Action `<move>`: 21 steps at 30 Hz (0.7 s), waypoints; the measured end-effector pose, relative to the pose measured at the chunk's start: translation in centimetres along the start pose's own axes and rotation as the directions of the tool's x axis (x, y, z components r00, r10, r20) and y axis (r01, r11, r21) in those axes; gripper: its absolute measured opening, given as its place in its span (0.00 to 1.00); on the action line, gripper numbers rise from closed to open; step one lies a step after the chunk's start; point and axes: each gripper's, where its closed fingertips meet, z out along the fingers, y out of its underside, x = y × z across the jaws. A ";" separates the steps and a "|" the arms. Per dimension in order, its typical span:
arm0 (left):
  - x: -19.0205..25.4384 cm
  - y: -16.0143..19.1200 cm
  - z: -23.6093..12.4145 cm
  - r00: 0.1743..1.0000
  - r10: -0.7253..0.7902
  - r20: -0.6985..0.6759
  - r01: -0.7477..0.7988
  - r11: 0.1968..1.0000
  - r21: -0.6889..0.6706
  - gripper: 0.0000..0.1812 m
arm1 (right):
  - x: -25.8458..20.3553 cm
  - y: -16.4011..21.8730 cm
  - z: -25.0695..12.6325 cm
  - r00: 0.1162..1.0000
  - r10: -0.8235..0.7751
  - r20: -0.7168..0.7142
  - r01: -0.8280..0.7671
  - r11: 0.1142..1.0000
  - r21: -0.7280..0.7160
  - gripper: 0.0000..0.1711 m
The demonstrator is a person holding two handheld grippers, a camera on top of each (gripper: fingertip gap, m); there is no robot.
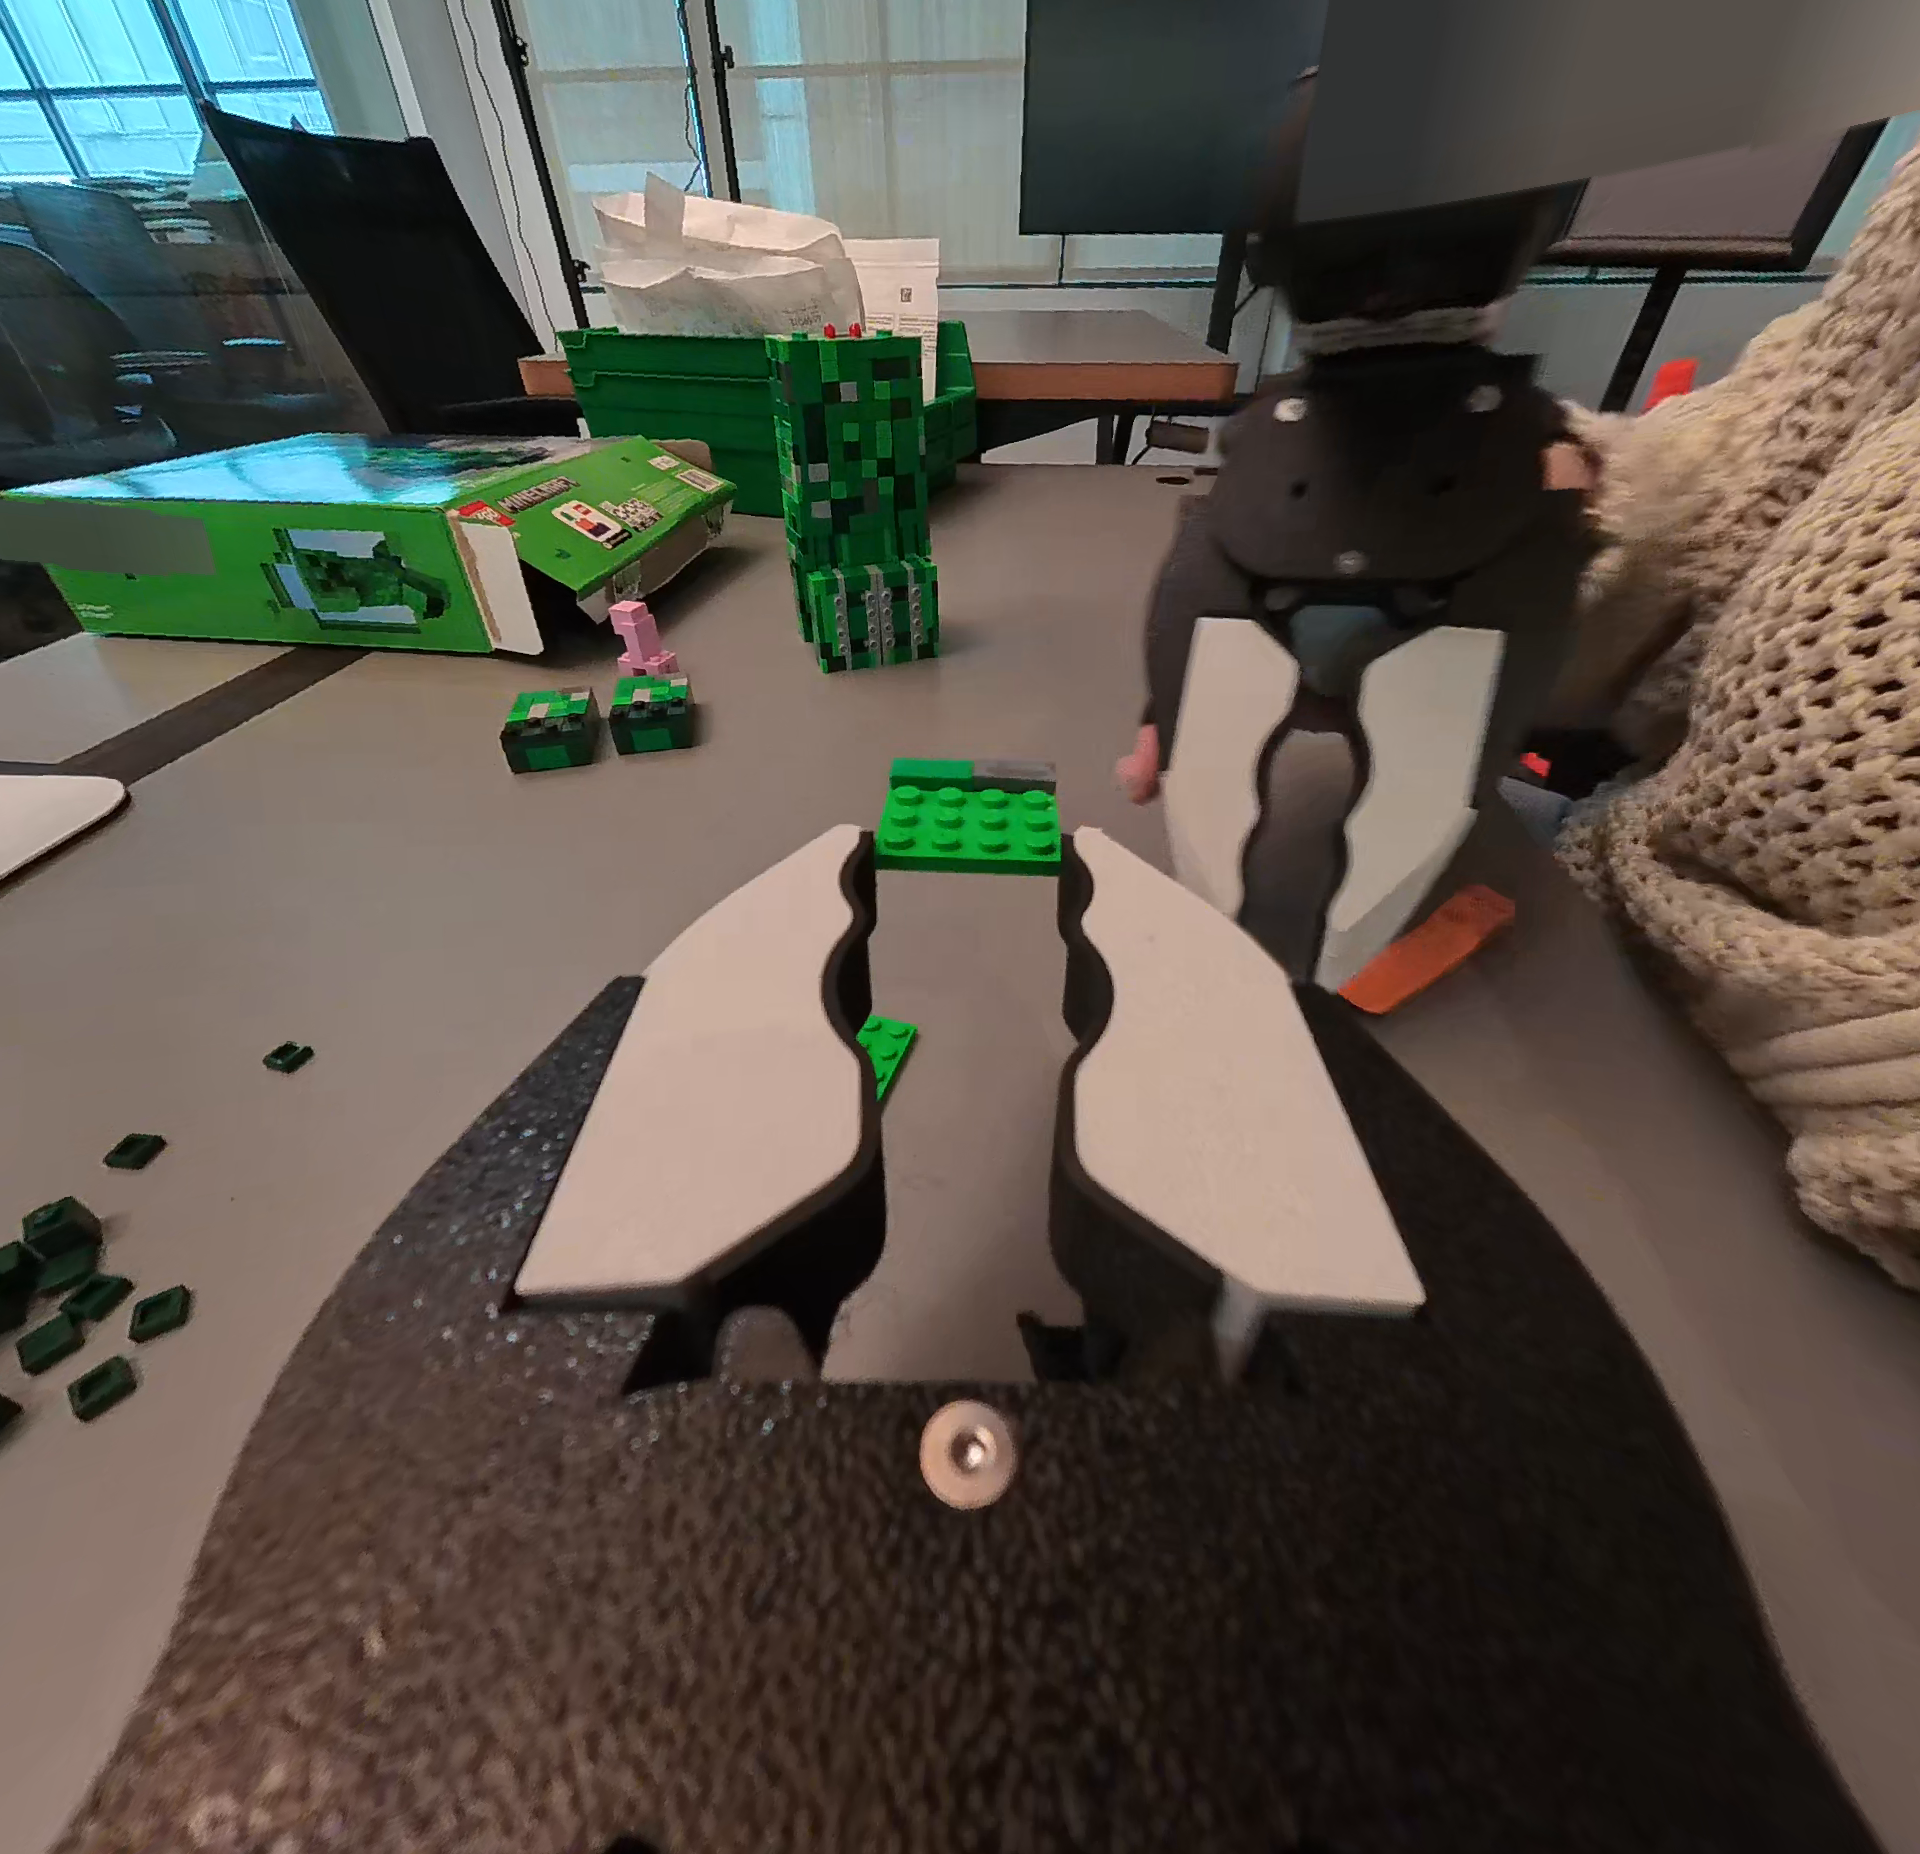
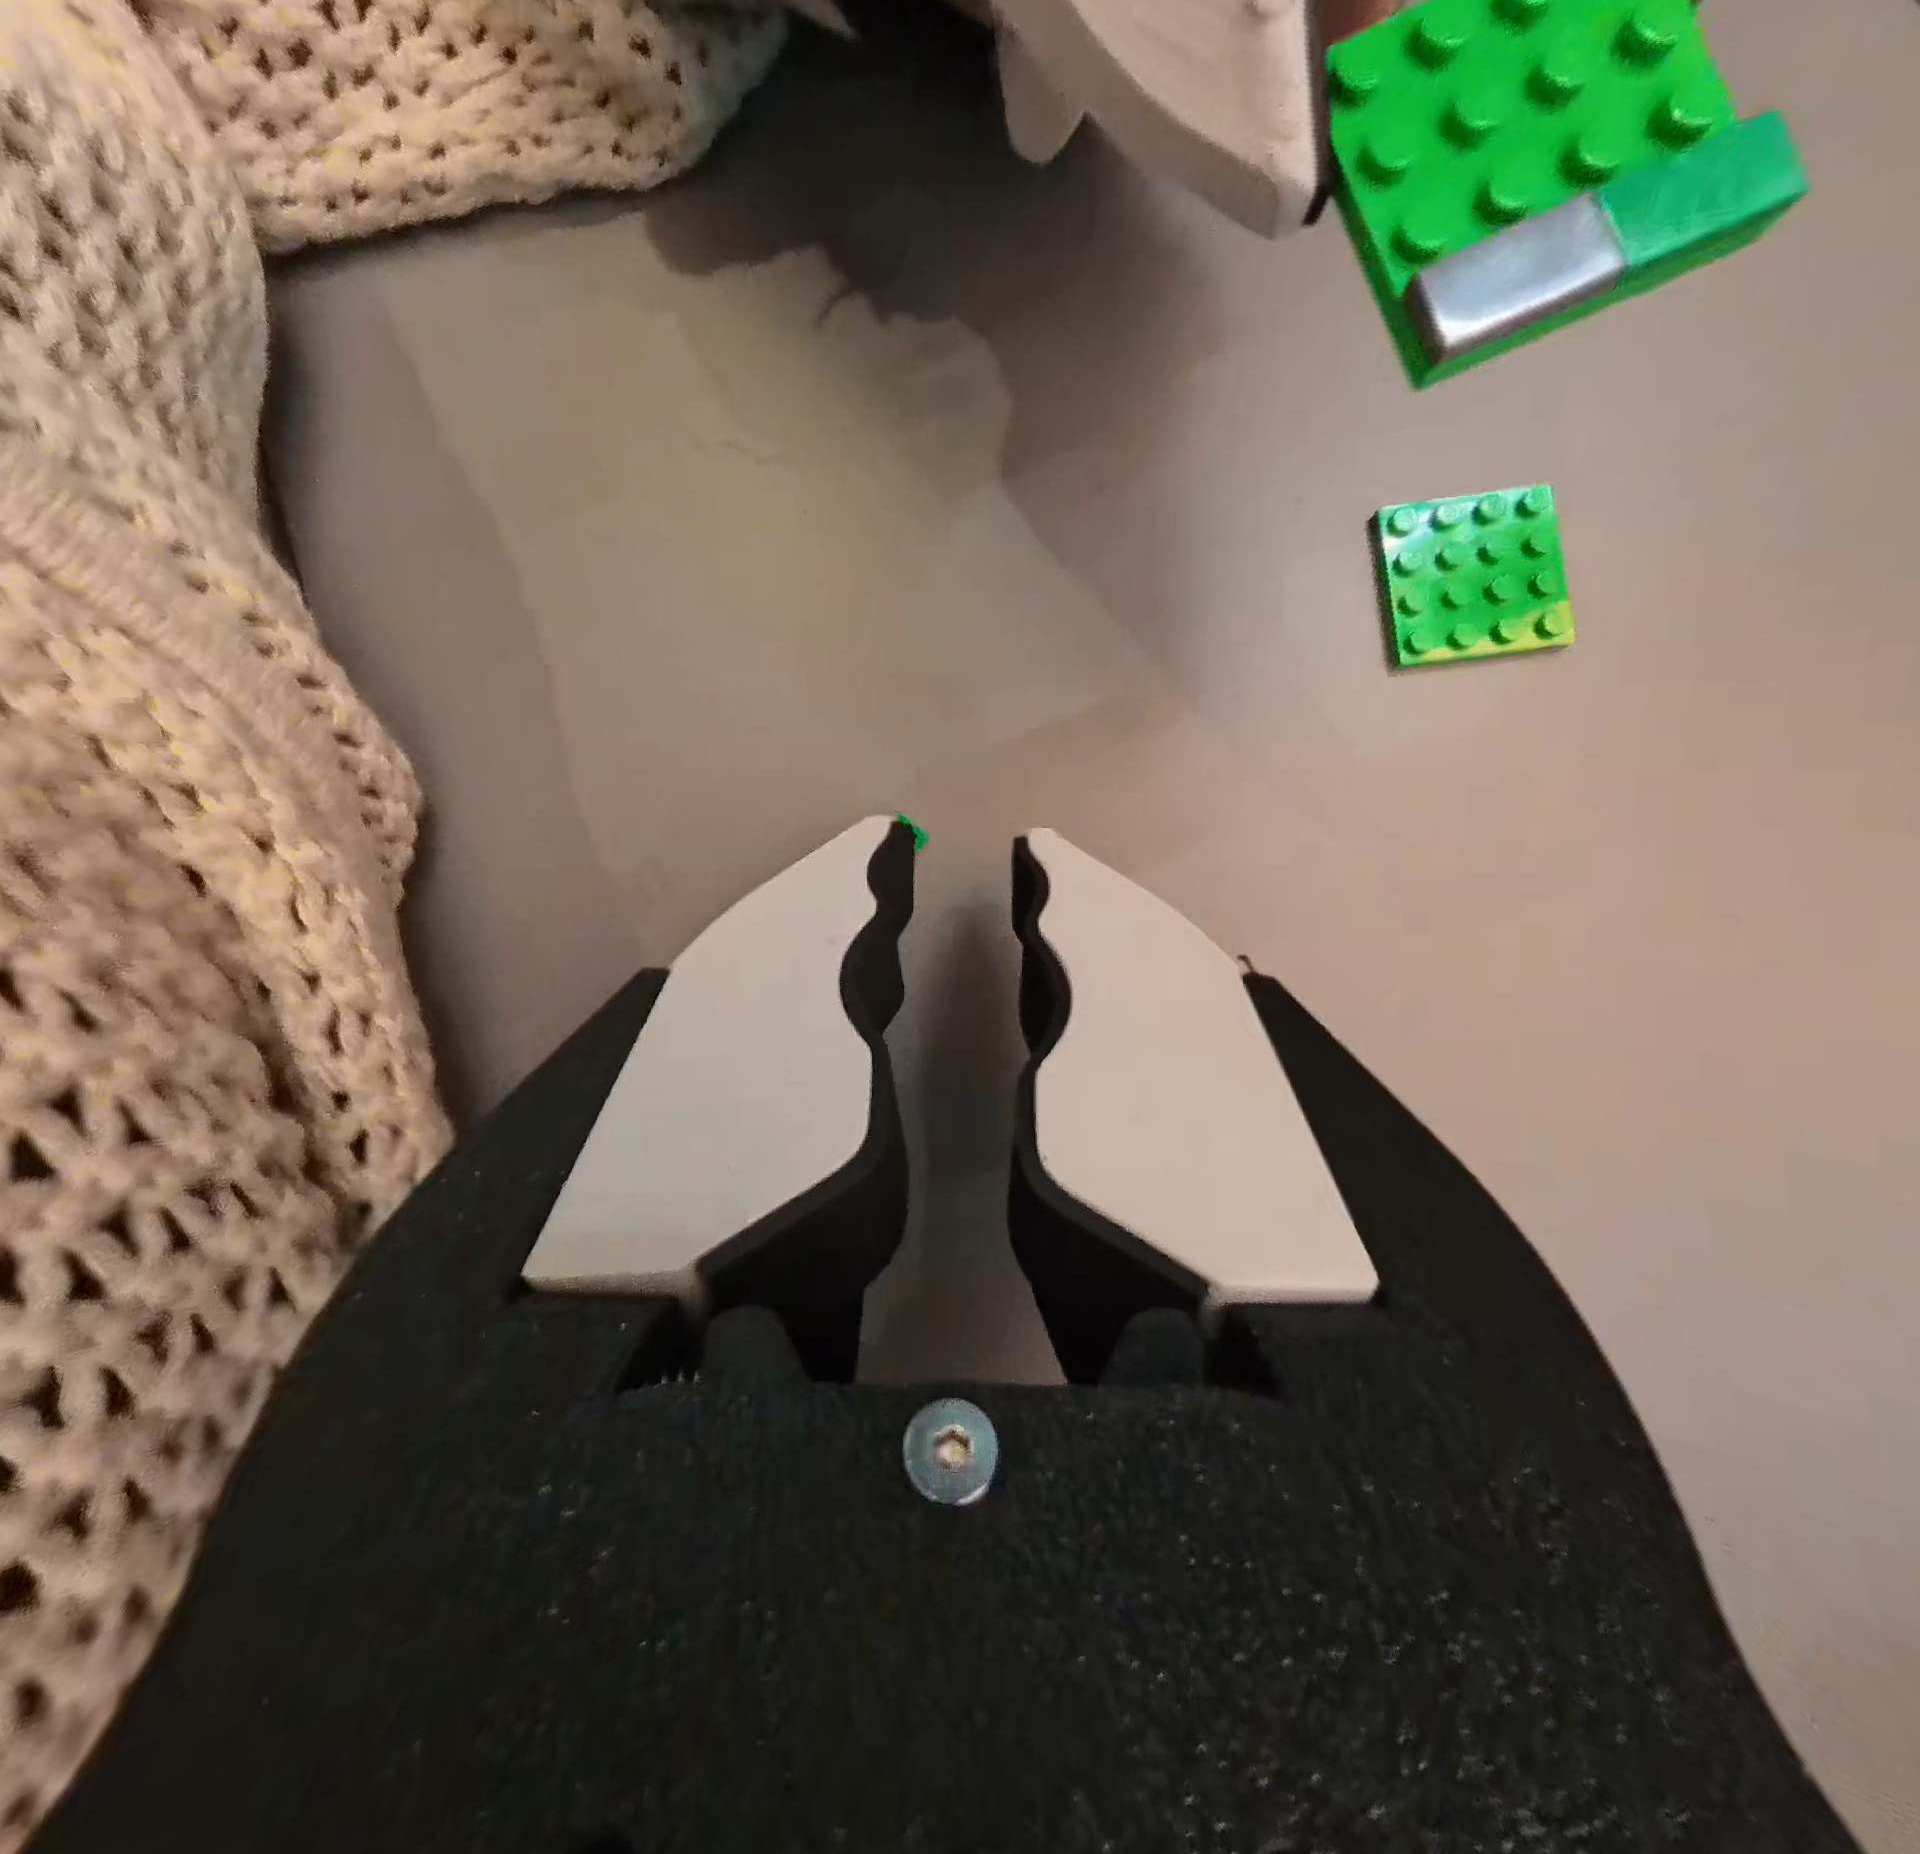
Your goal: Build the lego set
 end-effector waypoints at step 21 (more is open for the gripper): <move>0.2 0.2 0.2 1.000 0.022 -0.004 -0.022 1.000 -0.018 0.19 | 0.0 1.4 1.5 0.991 -0.078 -0.108 0.067 0.993 -0.099 0.05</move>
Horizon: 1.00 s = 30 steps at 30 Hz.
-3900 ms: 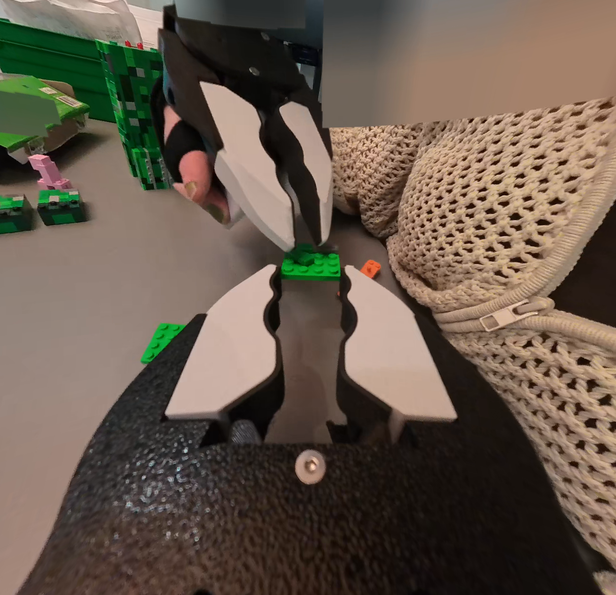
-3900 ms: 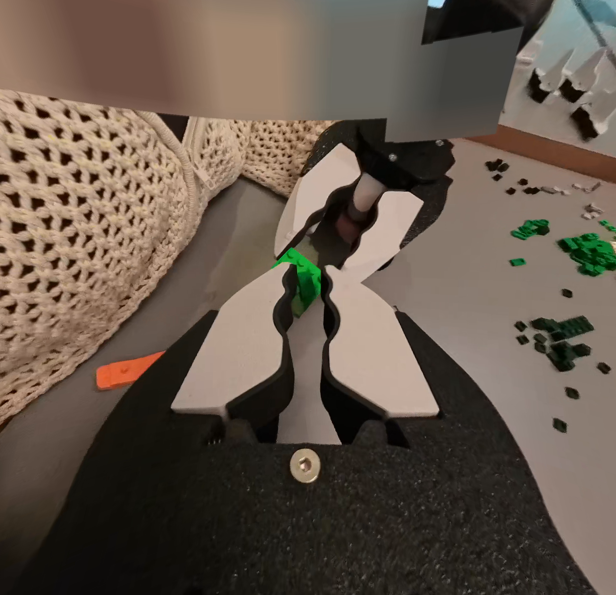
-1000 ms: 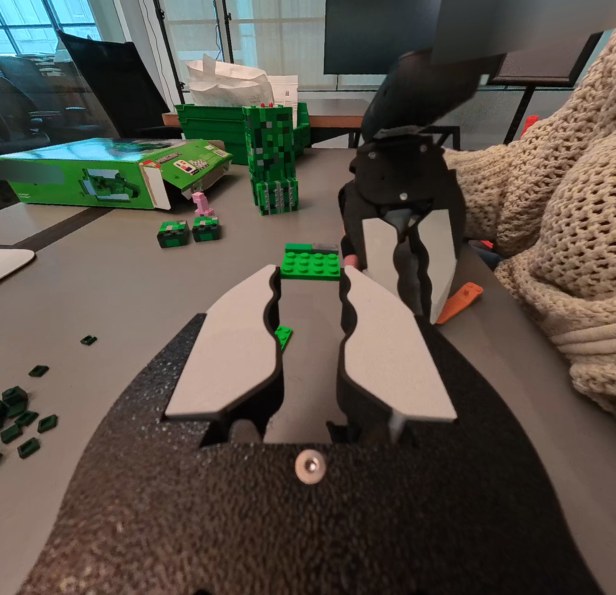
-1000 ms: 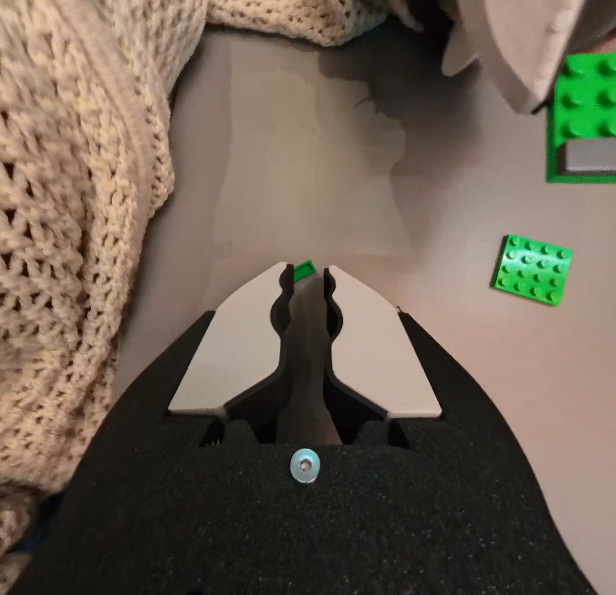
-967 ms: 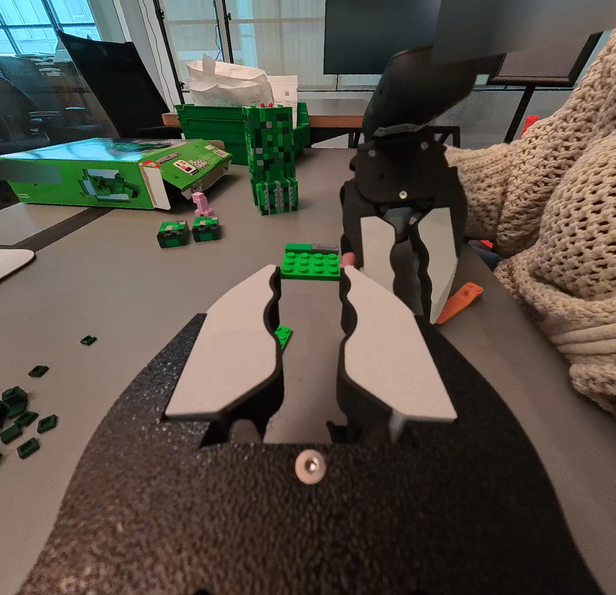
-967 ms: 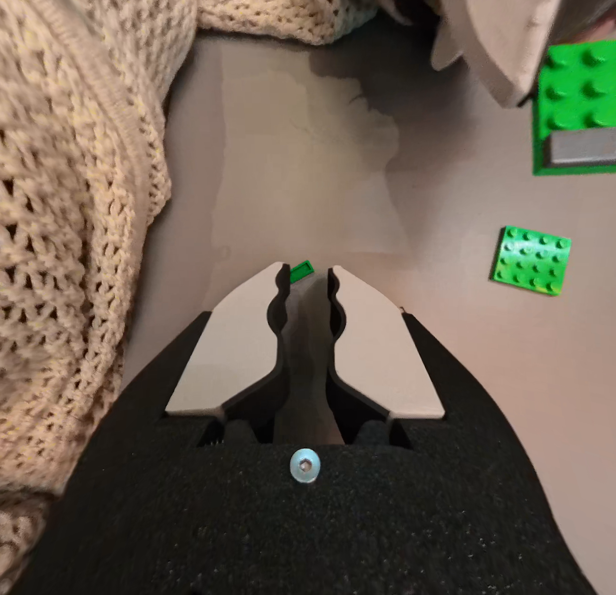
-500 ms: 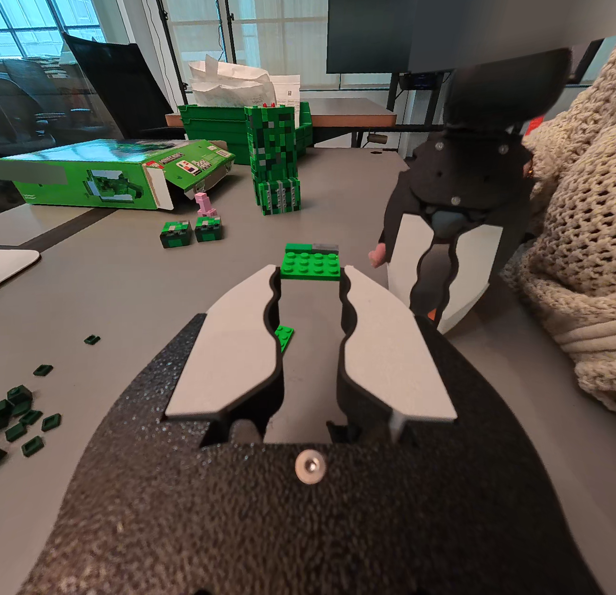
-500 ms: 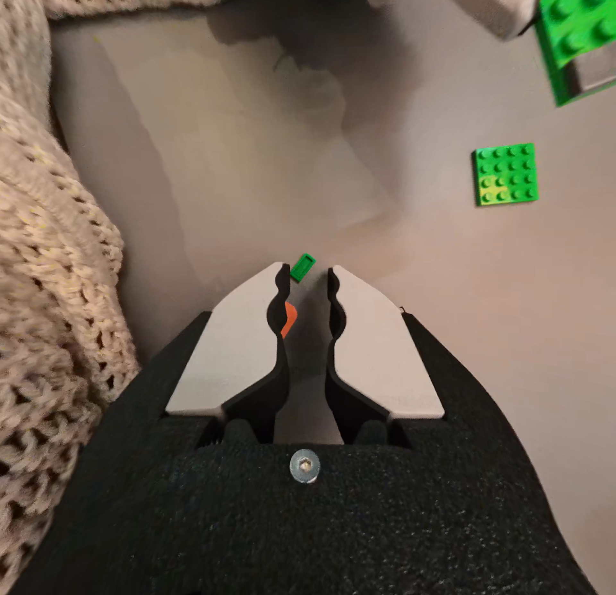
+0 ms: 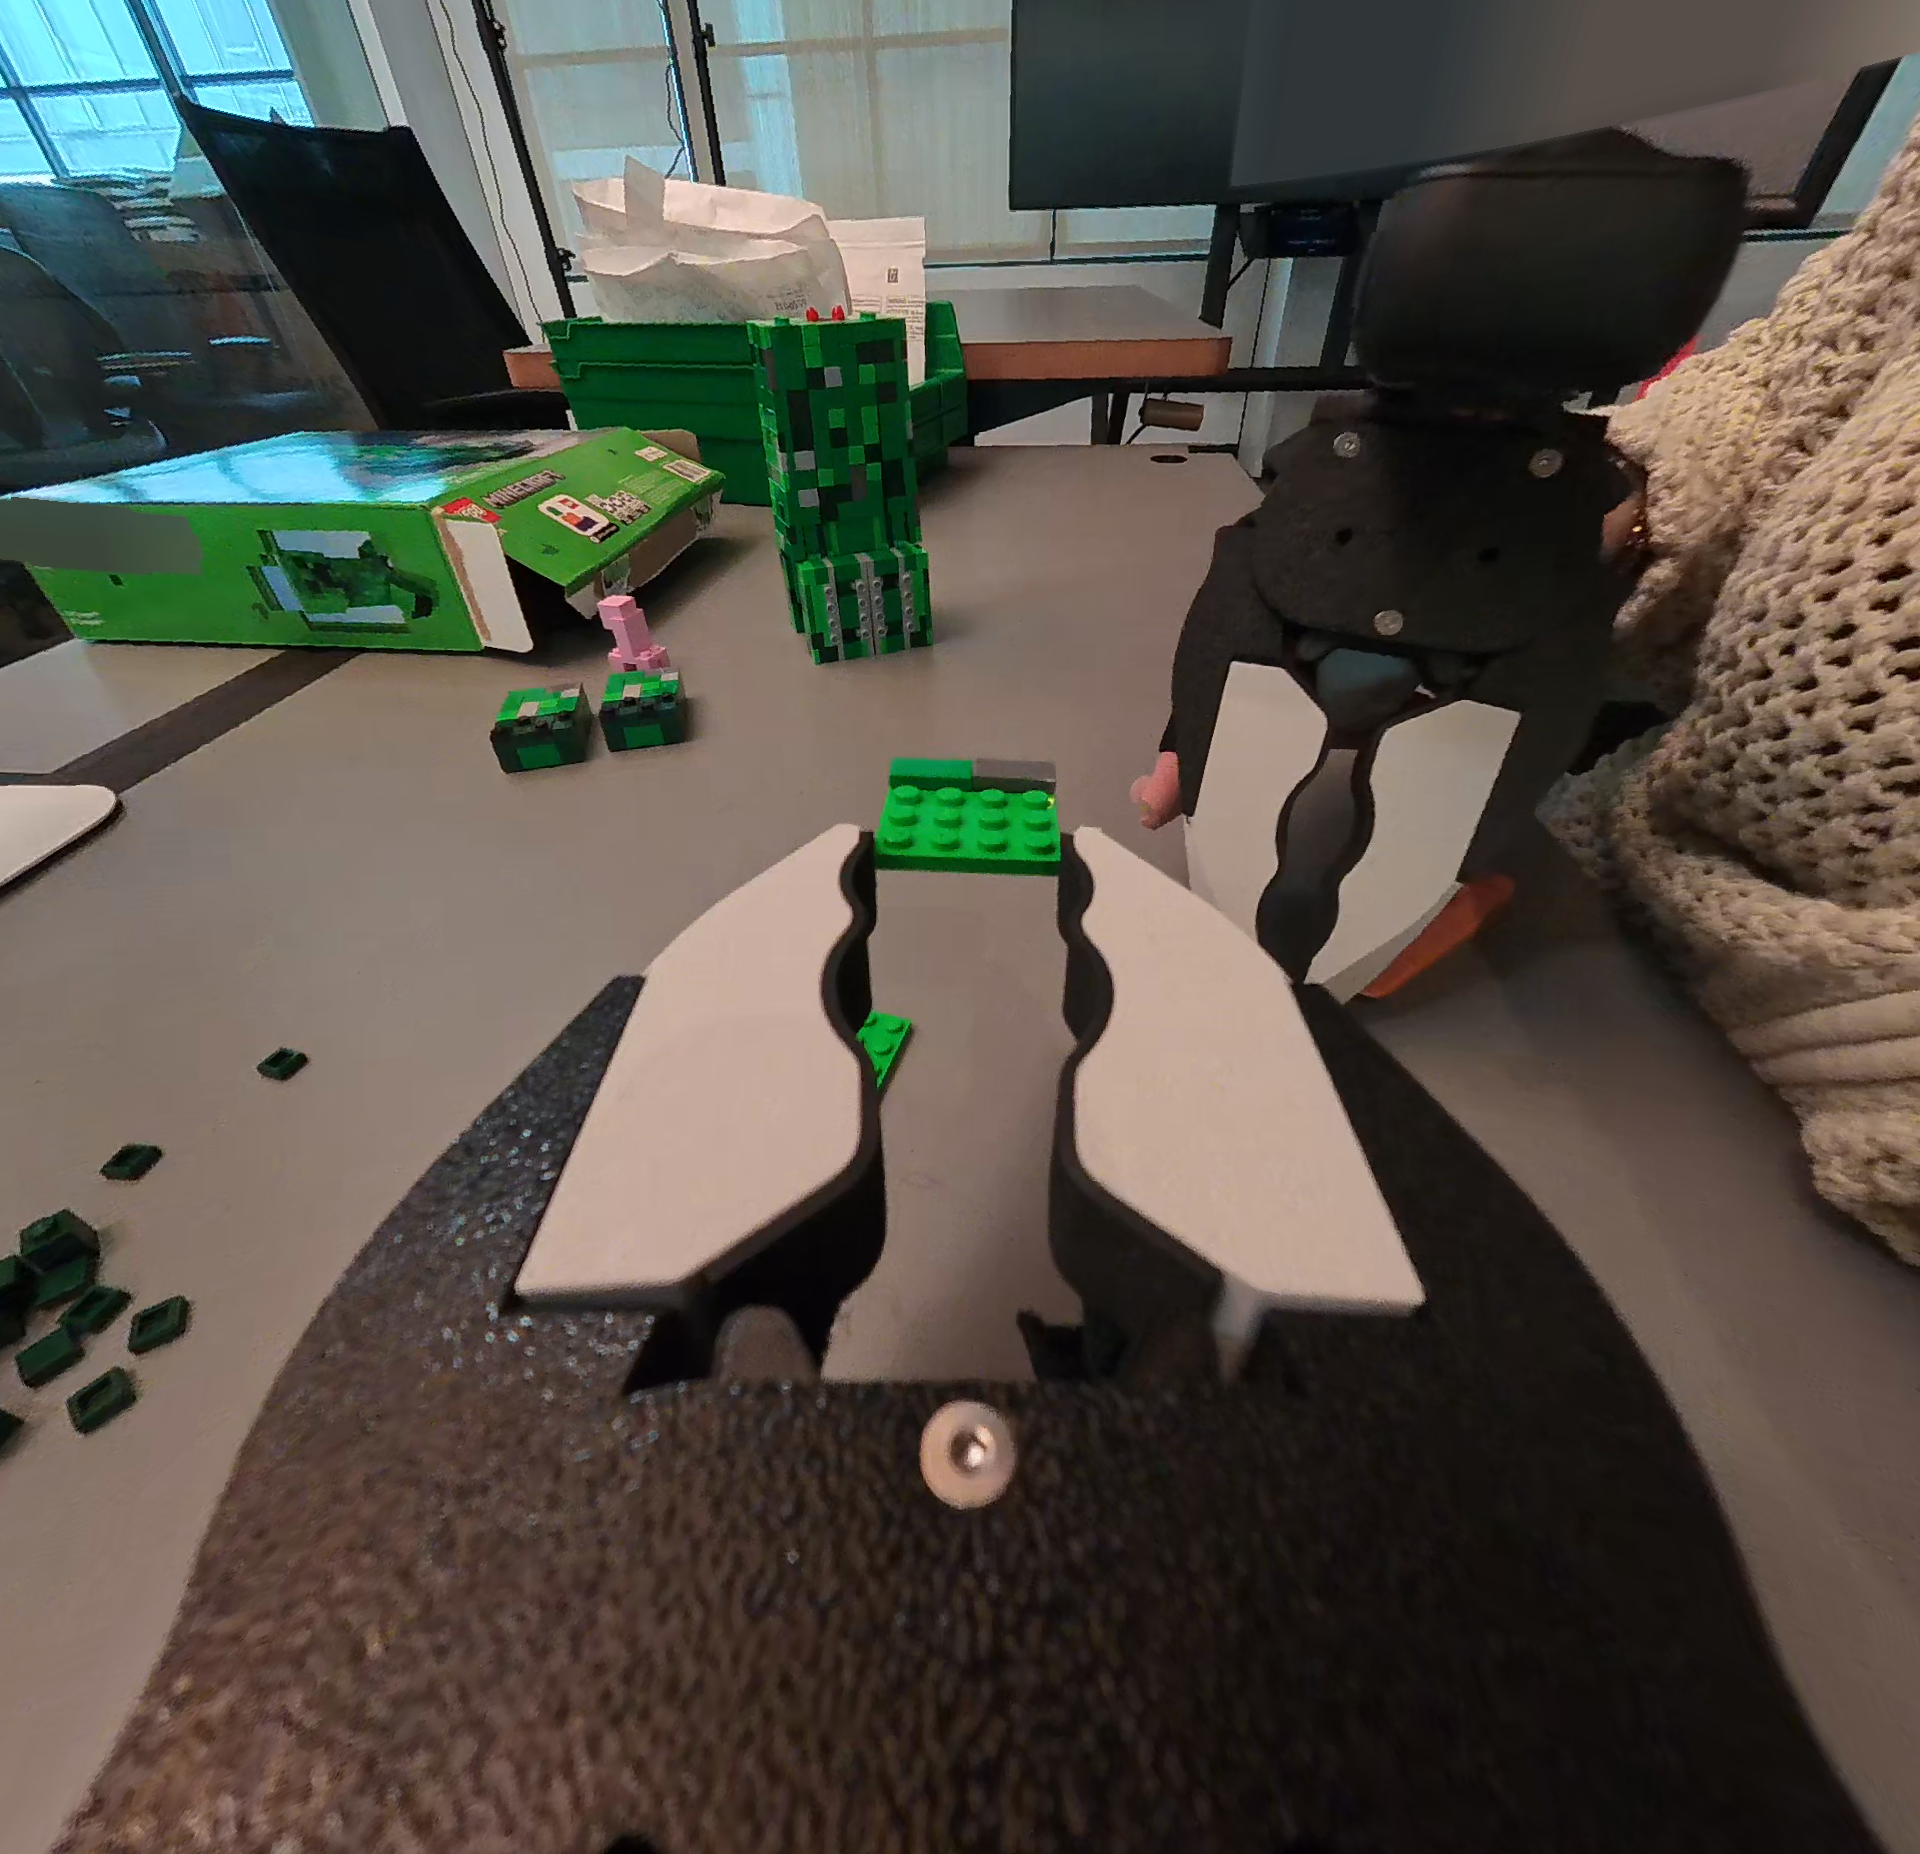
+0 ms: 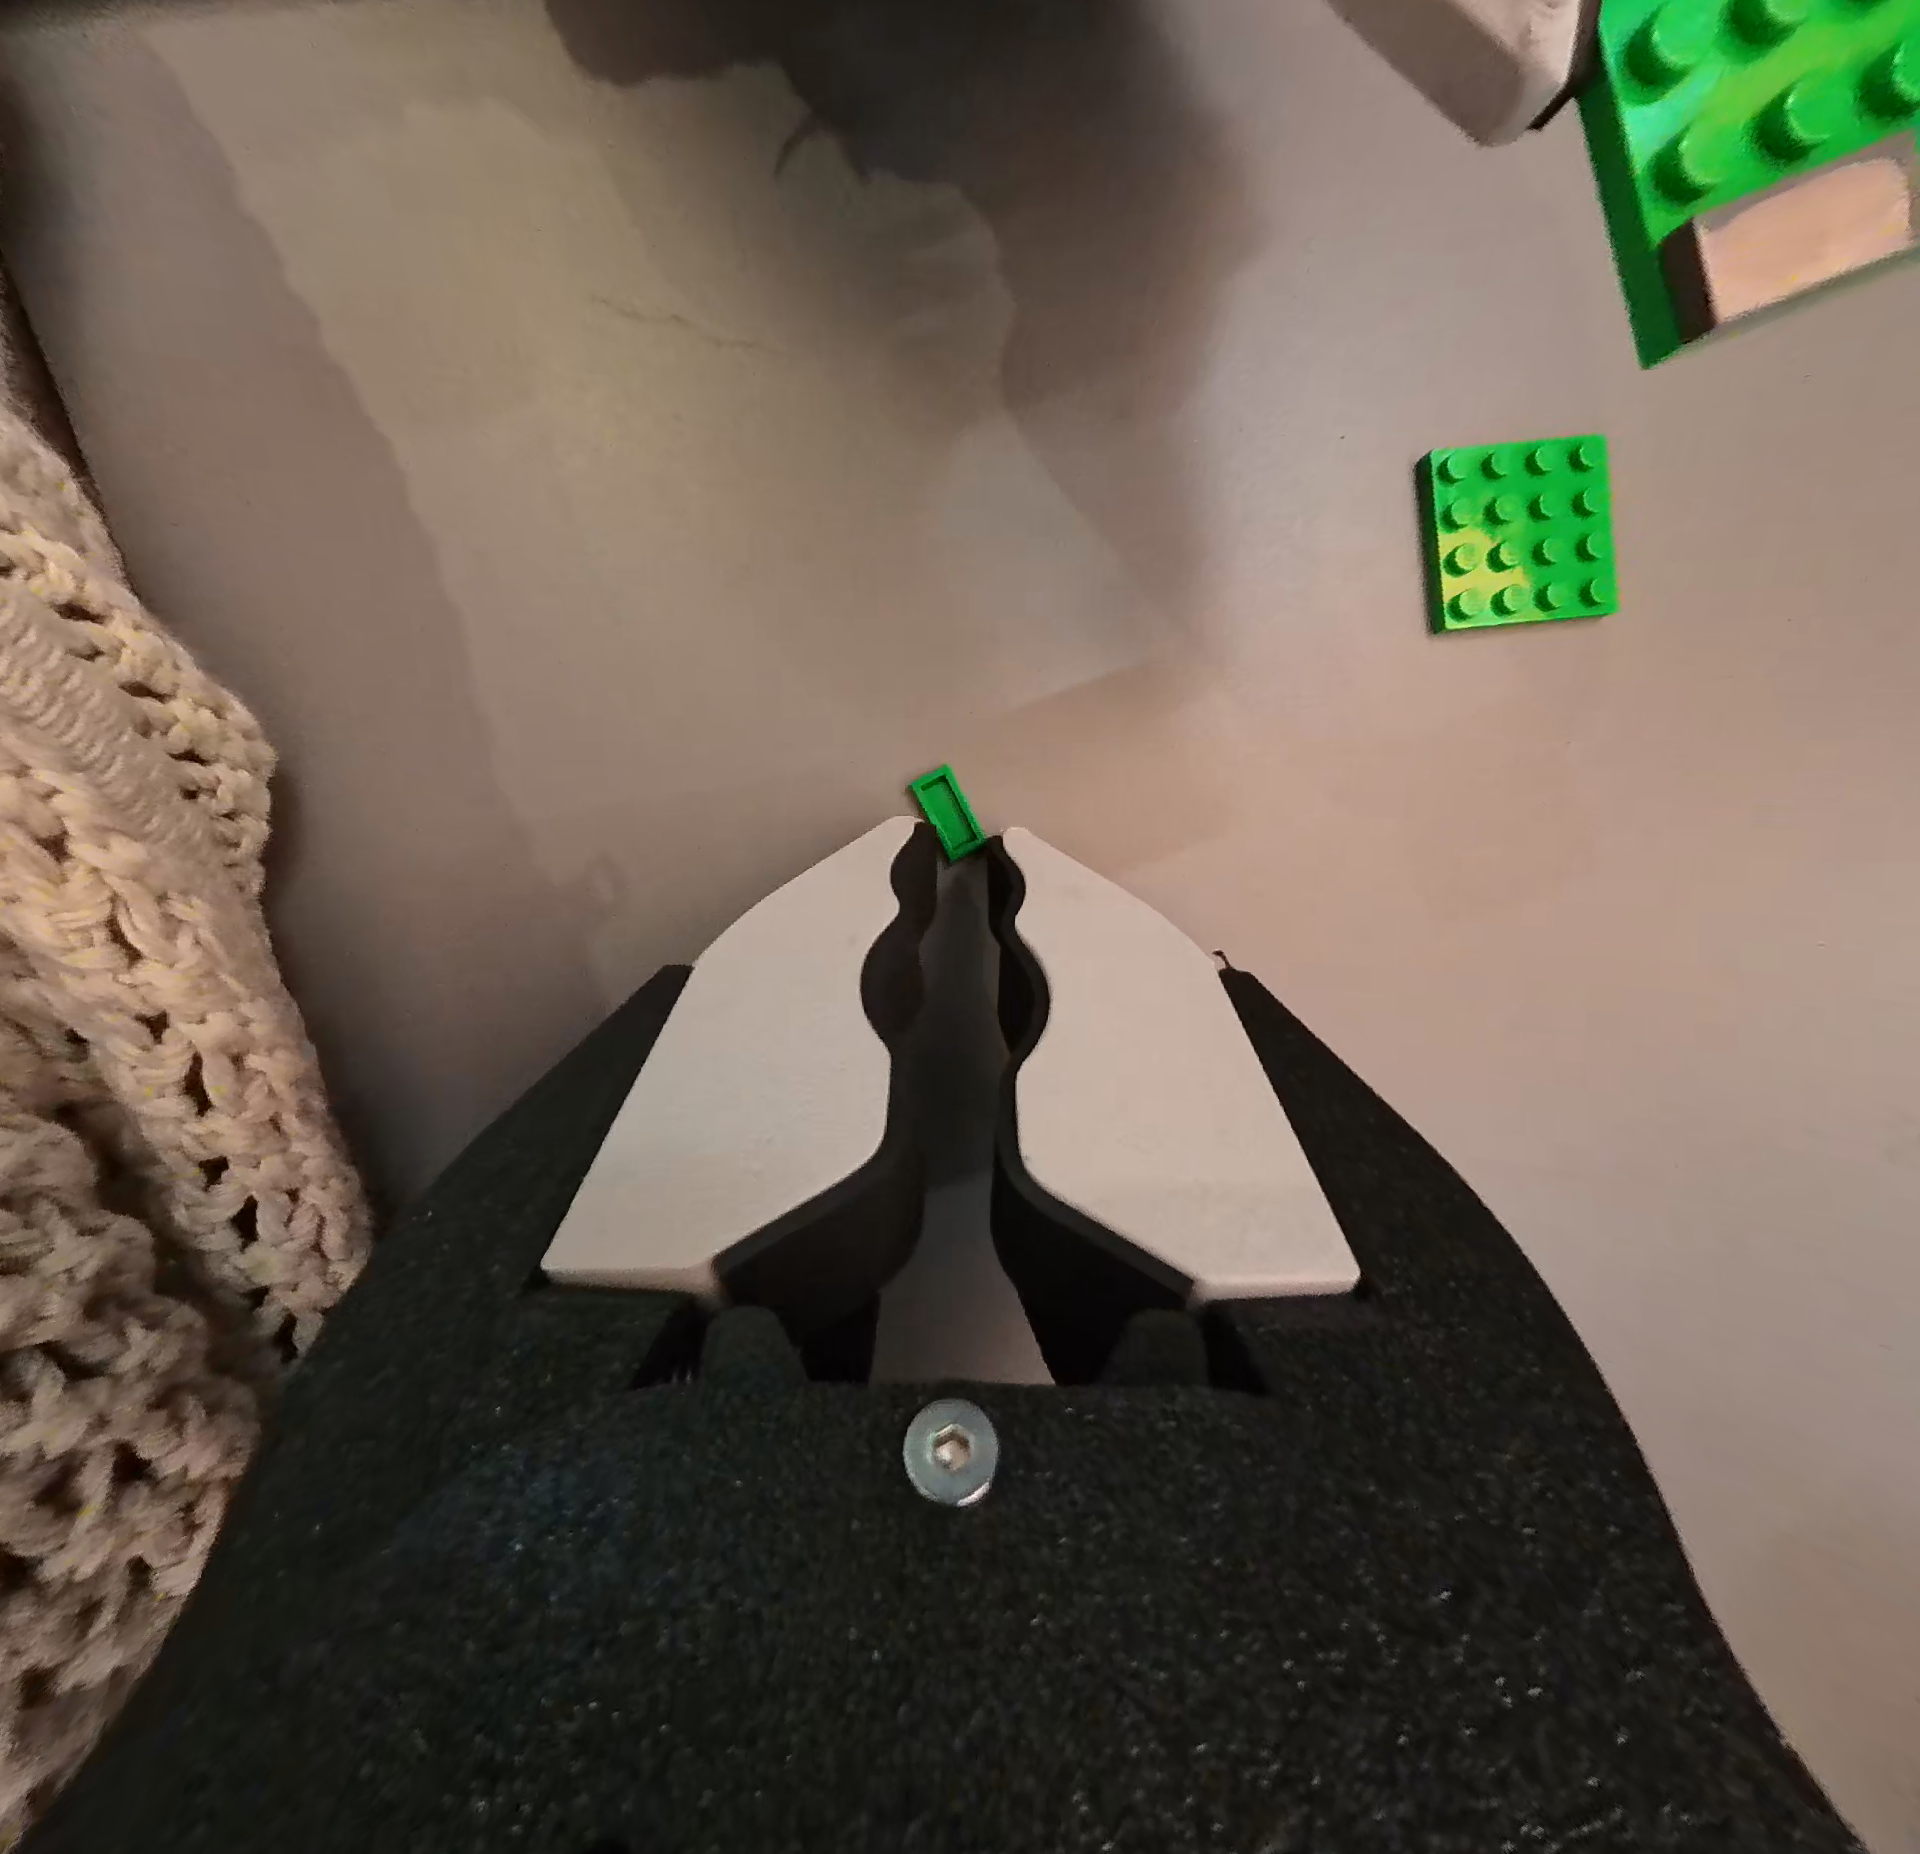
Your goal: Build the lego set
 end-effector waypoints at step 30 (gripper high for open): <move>0.4 -0.4 0.6 0.999 0.007 -0.035 -0.007 1.000 -0.010 0.19 | 0.2 -1.0 -0.2 0.936 -0.292 0.196 0.229 0.929 0.289 0.13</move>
